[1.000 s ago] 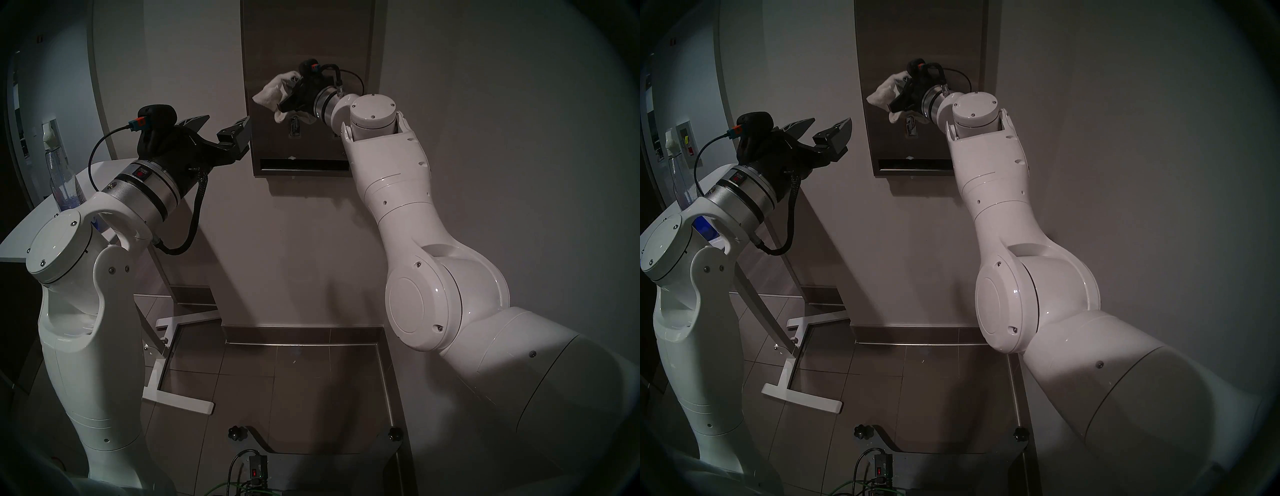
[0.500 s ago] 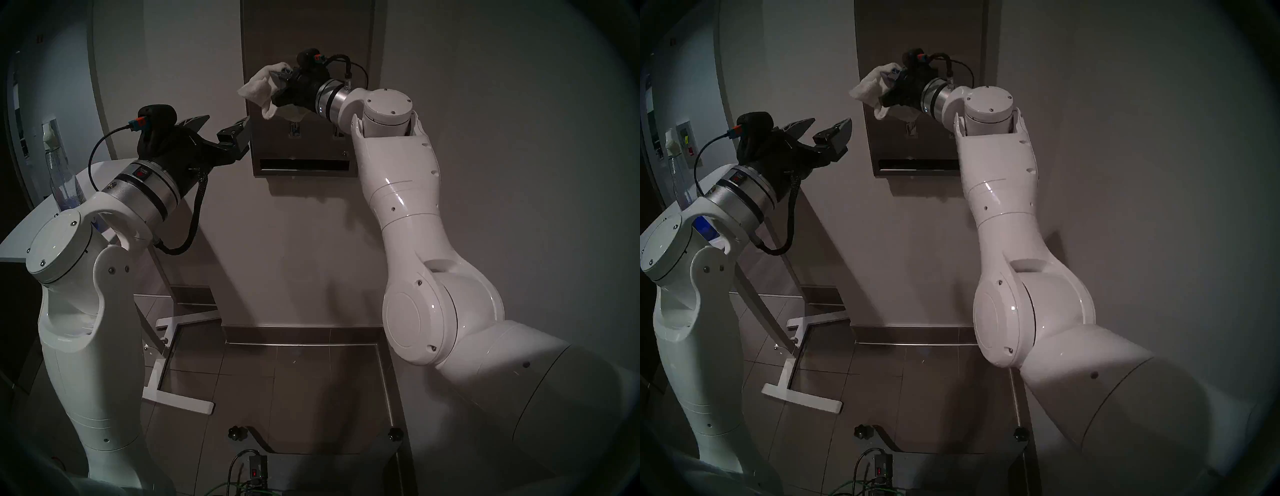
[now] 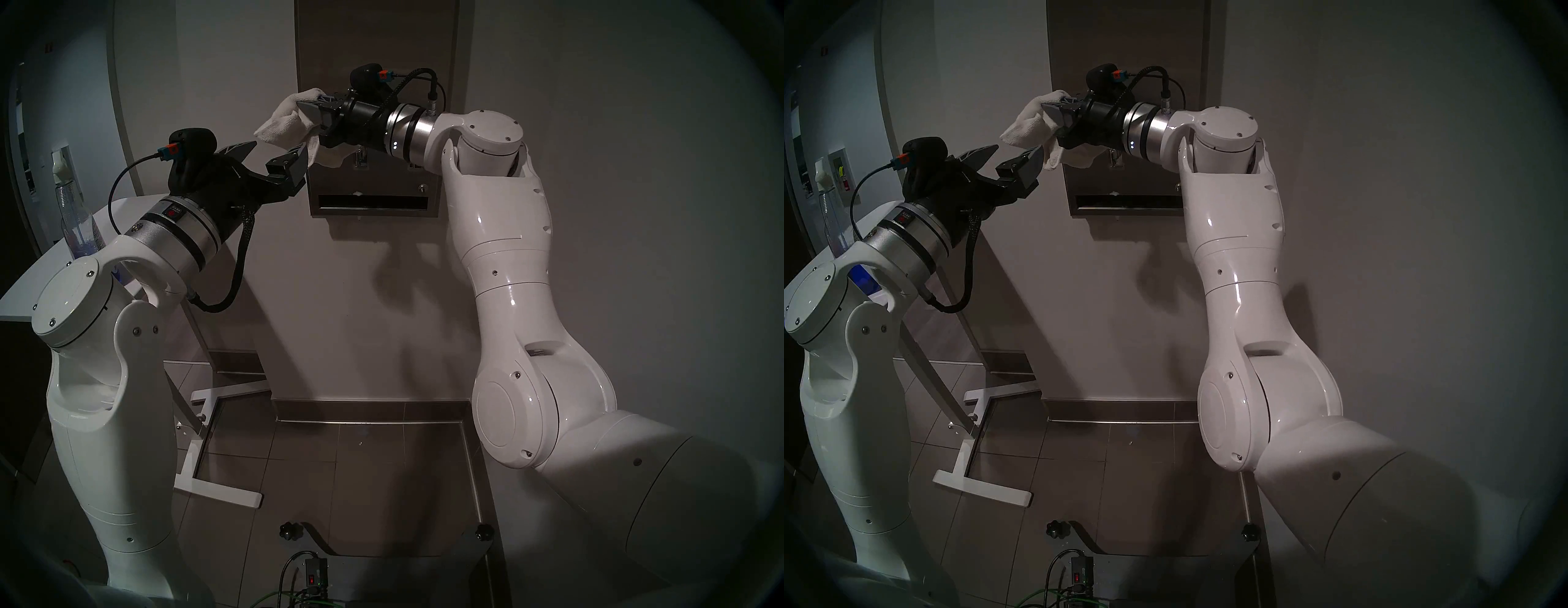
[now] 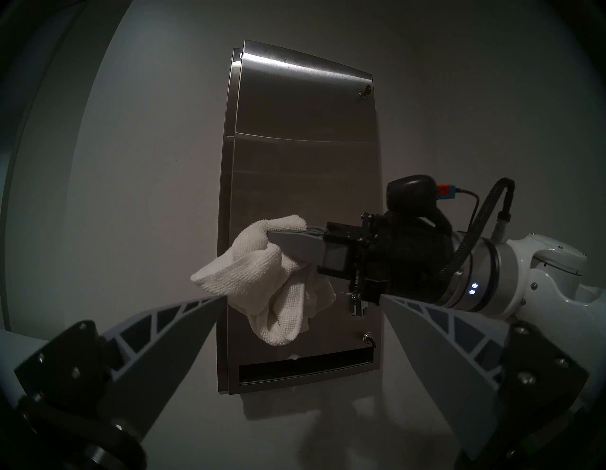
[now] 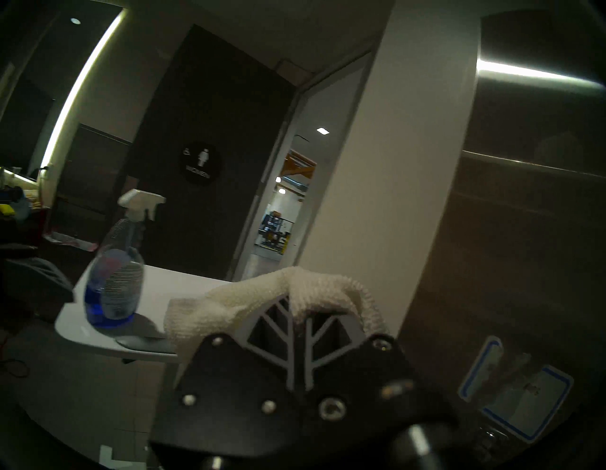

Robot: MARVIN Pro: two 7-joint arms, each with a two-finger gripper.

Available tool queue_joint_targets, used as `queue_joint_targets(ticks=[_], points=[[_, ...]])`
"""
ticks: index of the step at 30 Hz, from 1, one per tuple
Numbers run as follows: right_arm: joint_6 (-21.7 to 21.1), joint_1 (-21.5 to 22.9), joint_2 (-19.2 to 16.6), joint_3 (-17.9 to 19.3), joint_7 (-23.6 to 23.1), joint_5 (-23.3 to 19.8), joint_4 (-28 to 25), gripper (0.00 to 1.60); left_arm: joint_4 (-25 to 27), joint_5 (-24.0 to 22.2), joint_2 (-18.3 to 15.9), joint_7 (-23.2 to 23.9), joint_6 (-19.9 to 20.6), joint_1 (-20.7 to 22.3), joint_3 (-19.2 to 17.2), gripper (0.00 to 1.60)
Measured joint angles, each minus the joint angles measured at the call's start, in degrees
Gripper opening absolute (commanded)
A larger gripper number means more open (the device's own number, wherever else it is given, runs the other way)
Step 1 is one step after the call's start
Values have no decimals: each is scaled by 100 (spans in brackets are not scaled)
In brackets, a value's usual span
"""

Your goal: Pick up the cloth and wipe the surface

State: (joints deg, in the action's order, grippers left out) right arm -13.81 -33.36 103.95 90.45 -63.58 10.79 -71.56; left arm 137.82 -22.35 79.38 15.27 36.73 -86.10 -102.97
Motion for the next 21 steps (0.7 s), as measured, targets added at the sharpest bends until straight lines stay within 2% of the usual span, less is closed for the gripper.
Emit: queue_joint_targets(ticks=[3, 8, 13, 16, 21], points=[[-179, -17, -42, -2, -276, -99, -167, 0, 0, -2, -1, -1, 0, 0, 0, 160], [-715, -60, -182, -42, -904, -214, -551, 0, 0, -5, -4, -5, -1, 0, 1, 160], [-1231, -150, -304, -60, -1323, -226, -918, 0, 0, -7, -5, -9, -2, 0, 2, 160], [-1509, -218, -362, -61, -1348, -217, -1120, 0, 0, -8, -6, -10, -3, 0, 3, 160], [-2026, -346, -462, -89, -807, -201, -1467, 0, 0, -10, -6, -13, -6, 0, 4, 160]])
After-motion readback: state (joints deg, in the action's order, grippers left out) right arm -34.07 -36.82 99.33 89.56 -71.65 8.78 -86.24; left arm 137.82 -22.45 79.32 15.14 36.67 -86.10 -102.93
